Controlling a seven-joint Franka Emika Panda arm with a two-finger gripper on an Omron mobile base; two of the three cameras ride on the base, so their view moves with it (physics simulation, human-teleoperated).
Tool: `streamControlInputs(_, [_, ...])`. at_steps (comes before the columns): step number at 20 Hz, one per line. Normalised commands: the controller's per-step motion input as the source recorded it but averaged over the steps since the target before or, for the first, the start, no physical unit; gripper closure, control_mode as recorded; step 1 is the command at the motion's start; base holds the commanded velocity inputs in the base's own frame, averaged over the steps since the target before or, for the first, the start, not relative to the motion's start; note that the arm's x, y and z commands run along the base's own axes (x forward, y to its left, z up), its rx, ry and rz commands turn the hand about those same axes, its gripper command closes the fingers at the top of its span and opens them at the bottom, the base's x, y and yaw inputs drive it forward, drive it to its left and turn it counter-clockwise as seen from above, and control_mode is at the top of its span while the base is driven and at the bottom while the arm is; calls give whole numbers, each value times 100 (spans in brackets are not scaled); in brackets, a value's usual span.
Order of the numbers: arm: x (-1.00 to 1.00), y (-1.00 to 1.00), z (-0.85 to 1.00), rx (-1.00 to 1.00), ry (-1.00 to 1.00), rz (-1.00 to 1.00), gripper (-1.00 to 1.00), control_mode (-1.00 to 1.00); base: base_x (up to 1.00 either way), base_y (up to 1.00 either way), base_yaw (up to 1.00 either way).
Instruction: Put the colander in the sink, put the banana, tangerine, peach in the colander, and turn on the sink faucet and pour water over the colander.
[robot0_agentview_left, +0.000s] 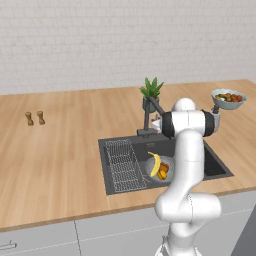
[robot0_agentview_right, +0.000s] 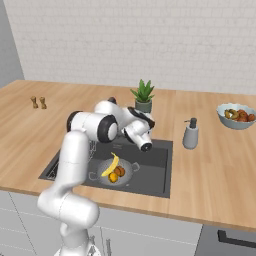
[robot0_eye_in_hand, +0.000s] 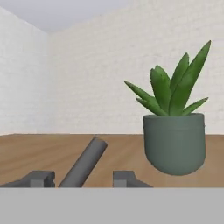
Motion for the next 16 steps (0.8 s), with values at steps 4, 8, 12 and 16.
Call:
streamControlInputs(4, [1, -100, -6, 19, 0, -6, 100, -100, 0, 0, 0])
streamControlInputs(8, [-31, -100, 48, 39, 0, 9, 100, -100, 0, 0, 0])
streamControlInputs(12, [-38, -100, 78, 49, -1, 11, 100, -100, 0, 0, 0])
streamControlInputs(16, [-51, -100, 81, 50, -9, 13, 100, -100, 0, 0, 0])
